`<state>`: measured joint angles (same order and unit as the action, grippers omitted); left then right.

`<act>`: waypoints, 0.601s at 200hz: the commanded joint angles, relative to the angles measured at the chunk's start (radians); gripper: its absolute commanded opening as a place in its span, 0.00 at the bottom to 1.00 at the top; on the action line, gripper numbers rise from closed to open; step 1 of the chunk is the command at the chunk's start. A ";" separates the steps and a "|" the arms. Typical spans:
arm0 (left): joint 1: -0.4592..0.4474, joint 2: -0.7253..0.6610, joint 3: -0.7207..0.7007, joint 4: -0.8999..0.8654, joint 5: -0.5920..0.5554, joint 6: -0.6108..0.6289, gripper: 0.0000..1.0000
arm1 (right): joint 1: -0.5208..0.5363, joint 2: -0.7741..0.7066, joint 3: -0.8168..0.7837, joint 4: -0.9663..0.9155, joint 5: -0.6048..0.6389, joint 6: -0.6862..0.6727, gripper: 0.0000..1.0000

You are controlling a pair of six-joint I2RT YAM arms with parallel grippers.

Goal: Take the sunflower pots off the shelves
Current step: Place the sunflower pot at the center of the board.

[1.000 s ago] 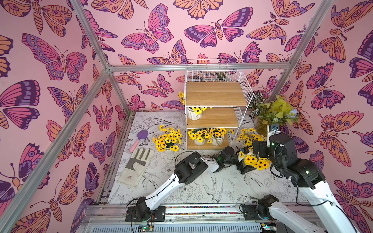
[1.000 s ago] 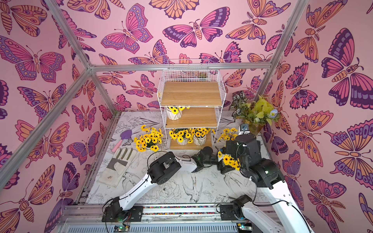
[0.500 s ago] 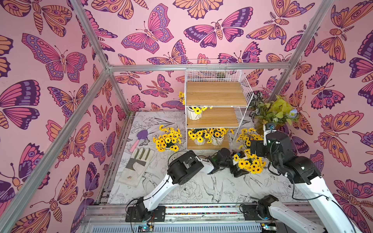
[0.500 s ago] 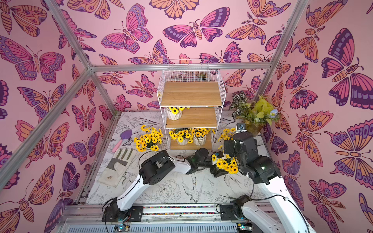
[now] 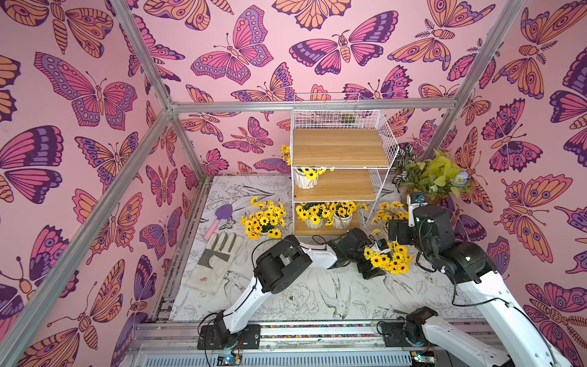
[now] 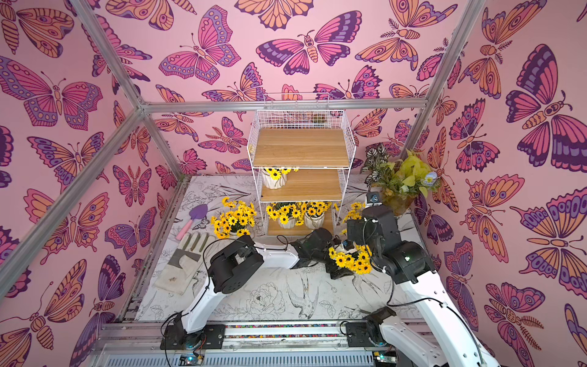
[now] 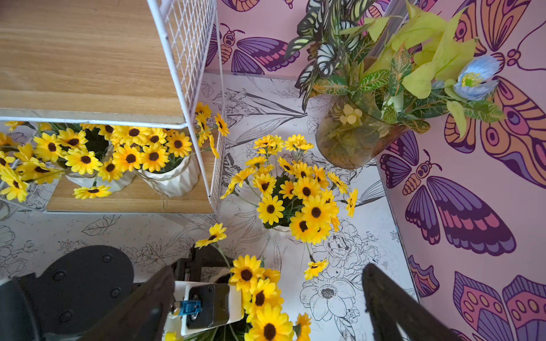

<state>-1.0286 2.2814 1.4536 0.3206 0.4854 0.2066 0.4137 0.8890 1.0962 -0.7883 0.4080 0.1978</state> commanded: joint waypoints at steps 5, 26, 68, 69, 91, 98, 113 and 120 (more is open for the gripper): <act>-0.001 -0.032 -0.025 -0.156 -0.016 0.043 1.00 | -0.006 0.021 0.002 0.024 -0.025 -0.011 0.99; 0.000 -0.049 -0.039 -0.190 -0.027 0.034 1.00 | -0.005 0.016 -0.010 0.044 -0.030 -0.010 0.99; -0.001 -0.097 -0.099 -0.245 -0.073 0.055 1.00 | -0.005 0.027 -0.013 0.062 -0.034 -0.015 0.99; -0.001 -0.099 -0.100 -0.245 -0.075 0.056 1.00 | -0.005 0.028 -0.013 0.062 -0.033 -0.016 0.99; 0.003 -0.127 -0.113 -0.260 -0.098 0.060 1.00 | -0.005 0.033 -0.017 0.069 -0.038 -0.017 0.99; 0.005 -0.134 -0.109 -0.277 -0.103 0.055 1.00 | -0.005 0.035 -0.017 0.068 -0.038 -0.016 0.99; 0.012 -0.141 -0.081 -0.326 -0.105 0.053 1.00 | -0.005 0.034 -0.019 0.070 -0.038 -0.019 0.99; 0.014 -0.141 -0.064 -0.361 -0.106 0.060 1.00 | -0.006 0.031 -0.021 0.072 -0.039 -0.020 0.99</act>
<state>-1.0279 2.1571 1.3712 0.1242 0.4141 0.2550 0.4137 0.9230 1.0863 -0.7349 0.3763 0.1852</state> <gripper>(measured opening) 0.997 0.989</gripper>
